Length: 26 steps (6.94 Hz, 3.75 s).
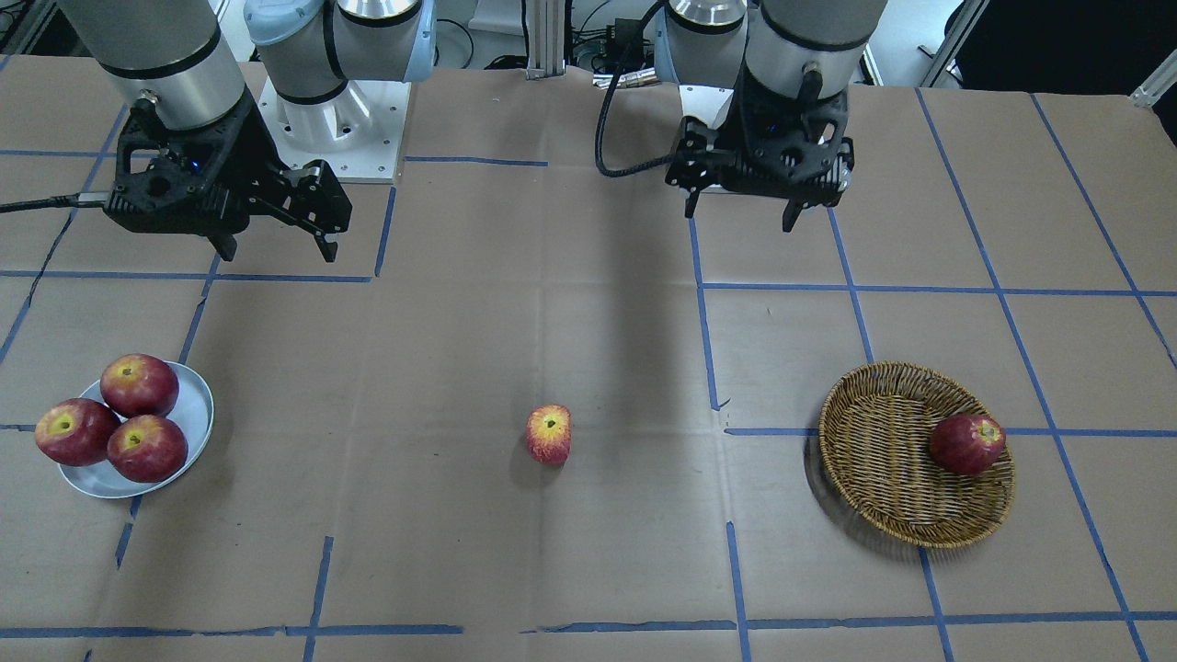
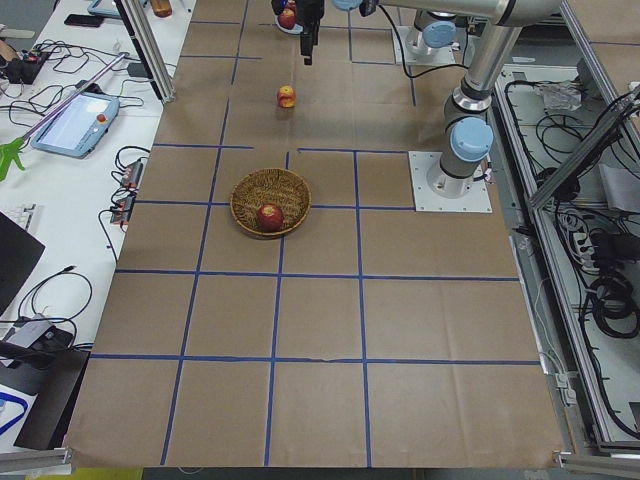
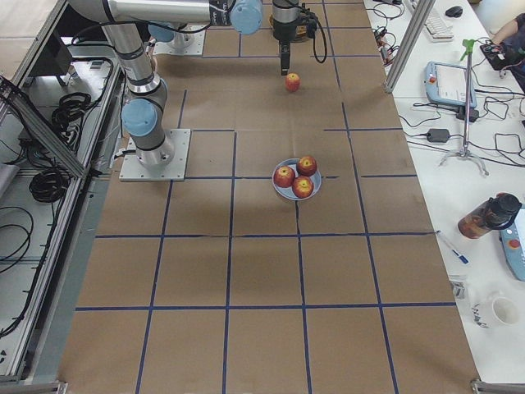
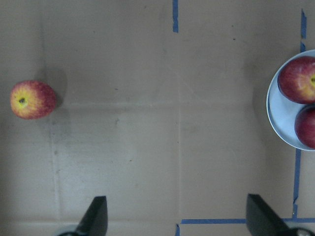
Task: Transfer apple from basket to plate
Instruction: 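Move the right gripper over the apple at the table center, then close the right gripper on the apple and lift it, then carry the apple with the right gripper over the white plate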
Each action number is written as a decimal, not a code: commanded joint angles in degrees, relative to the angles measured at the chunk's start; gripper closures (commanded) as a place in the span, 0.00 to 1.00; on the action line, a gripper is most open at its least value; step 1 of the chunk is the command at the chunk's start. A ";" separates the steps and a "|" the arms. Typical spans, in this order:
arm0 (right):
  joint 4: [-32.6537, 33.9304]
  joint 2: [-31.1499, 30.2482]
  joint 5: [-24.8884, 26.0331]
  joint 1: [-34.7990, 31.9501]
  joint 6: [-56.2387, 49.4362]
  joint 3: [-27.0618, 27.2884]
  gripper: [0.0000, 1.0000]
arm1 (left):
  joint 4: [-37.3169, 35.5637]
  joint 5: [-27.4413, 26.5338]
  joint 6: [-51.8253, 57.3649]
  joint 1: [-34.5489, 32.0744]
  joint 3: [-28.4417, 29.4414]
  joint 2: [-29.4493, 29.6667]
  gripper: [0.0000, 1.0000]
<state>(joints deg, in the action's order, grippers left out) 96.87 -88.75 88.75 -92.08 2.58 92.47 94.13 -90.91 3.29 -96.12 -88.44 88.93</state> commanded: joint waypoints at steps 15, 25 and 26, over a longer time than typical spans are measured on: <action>31.62 34.00 5.03 -22.44 22.12 -2.56 0.34 | -1.23 0.03 0.66 1.37 -1.39 -0.42 0.01; 16.33 8.00 5.12 9.23 -16.02 5.24 0.50 | -1.23 0.12 0.58 1.37 -1.39 -0.33 0.01; 17.29 7.55 4.77 15.55 -25.33 7.09 0.51 | -1.23 0.12 0.58 1.28 -1.39 -0.33 0.01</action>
<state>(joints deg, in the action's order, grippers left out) 113.48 -79.87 93.86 -84.19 -11.59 97.02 92.90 -90.78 3.88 -94.76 -89.82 88.58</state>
